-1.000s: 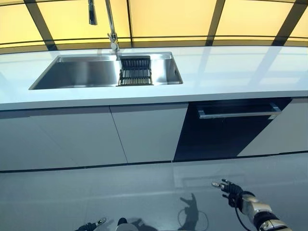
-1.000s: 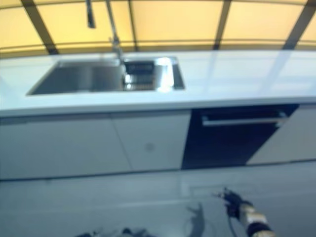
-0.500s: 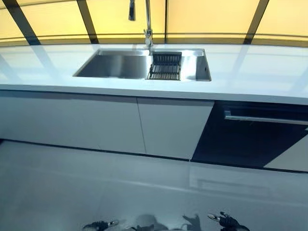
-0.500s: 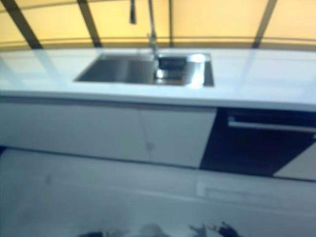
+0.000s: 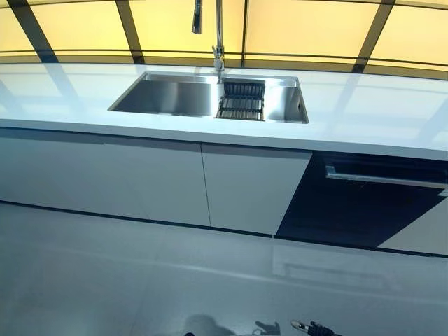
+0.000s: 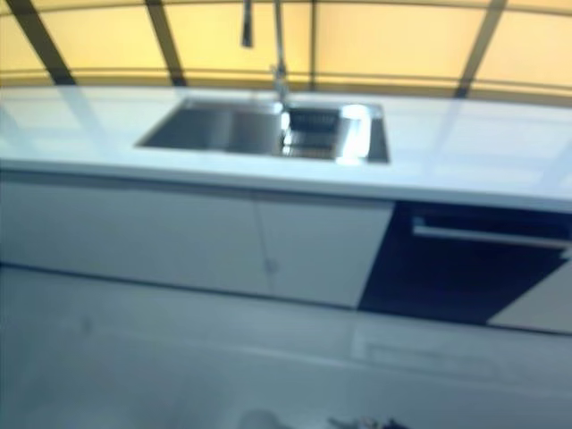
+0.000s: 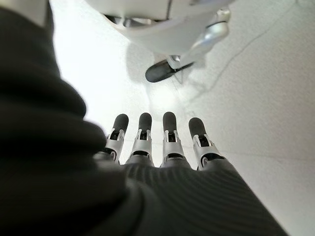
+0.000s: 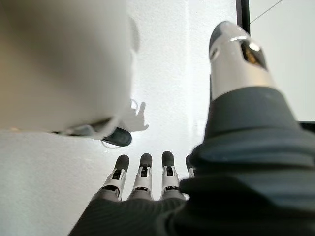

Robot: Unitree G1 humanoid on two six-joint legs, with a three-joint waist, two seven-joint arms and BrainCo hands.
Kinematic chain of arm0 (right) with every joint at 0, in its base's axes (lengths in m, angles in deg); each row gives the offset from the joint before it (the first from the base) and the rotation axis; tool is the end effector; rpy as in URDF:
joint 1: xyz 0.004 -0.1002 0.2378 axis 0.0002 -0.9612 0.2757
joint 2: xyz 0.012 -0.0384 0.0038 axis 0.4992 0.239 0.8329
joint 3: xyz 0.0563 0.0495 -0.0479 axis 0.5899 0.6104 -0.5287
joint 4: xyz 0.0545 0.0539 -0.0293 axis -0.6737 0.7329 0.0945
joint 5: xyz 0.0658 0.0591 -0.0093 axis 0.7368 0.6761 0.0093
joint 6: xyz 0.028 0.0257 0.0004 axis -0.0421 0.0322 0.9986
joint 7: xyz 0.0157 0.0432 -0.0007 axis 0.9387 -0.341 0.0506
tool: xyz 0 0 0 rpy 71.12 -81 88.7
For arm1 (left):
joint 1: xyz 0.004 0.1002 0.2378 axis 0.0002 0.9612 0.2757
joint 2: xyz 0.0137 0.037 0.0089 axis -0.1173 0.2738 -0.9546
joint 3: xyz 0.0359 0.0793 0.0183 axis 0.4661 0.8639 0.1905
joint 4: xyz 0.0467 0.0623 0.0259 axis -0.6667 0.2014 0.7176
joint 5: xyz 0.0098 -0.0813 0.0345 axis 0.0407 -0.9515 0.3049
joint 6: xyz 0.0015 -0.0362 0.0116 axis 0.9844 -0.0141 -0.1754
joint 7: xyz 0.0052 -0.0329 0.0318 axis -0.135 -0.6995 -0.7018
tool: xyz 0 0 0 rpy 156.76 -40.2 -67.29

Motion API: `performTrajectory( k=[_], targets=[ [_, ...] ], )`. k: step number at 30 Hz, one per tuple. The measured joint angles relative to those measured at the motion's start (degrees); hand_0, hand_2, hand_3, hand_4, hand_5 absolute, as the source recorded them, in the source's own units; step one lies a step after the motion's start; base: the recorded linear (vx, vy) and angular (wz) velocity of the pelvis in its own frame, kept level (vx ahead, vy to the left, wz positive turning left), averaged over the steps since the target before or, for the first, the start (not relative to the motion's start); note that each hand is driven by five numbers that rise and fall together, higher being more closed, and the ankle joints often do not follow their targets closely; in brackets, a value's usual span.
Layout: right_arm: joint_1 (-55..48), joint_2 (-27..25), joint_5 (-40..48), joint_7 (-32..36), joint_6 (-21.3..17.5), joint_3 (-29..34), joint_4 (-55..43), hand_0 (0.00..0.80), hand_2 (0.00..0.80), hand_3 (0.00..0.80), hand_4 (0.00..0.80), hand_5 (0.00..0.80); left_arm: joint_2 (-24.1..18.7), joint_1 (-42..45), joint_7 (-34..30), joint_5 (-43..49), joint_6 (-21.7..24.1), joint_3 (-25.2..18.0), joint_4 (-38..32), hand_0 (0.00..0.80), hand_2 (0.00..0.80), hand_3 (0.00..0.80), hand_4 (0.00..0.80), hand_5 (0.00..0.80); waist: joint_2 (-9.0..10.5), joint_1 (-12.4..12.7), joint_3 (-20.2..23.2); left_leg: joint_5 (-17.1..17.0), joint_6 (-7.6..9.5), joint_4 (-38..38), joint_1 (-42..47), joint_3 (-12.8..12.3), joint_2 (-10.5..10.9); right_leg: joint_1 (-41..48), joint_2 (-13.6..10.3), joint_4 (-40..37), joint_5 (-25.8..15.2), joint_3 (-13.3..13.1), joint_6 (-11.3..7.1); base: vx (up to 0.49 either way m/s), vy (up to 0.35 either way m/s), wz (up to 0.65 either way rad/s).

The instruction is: Take plates into dishwasher

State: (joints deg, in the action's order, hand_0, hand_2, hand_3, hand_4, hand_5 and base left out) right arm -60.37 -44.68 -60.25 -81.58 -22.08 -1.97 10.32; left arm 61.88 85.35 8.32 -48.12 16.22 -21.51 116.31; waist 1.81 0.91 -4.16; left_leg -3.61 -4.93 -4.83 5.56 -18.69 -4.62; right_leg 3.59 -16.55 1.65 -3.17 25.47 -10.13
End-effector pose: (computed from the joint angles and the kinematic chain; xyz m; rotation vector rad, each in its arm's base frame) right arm 0.0697 -0.2176 -0.0903 0.0714 1.2550 -0.2452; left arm 0.0528 0.2282 -0.0907 0.1819 1.4159 0.0787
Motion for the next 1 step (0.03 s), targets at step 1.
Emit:
performTrajectory(
  k=[1],
  targets=[
    [0.13, 0.01, -0.05, 0.00, 0.00, 0.00, 0.01, 0.000, 0.000, 0.000, 0.000, 0.000, -0.16, -0.12, 0.02, 0.00, 0.10, 0.00, -0.16, 0.000, 0.000, 0.000, 0.000, 0.000, 0.45, 0.00, -0.03, 0.02, -0.02, -0.02, 0.11, -0.01, -0.01, 0.08, 0.00, 0.00, 0.01, 0.00, -0.01, 0.000, 0.000, 0.00]
  ],
)
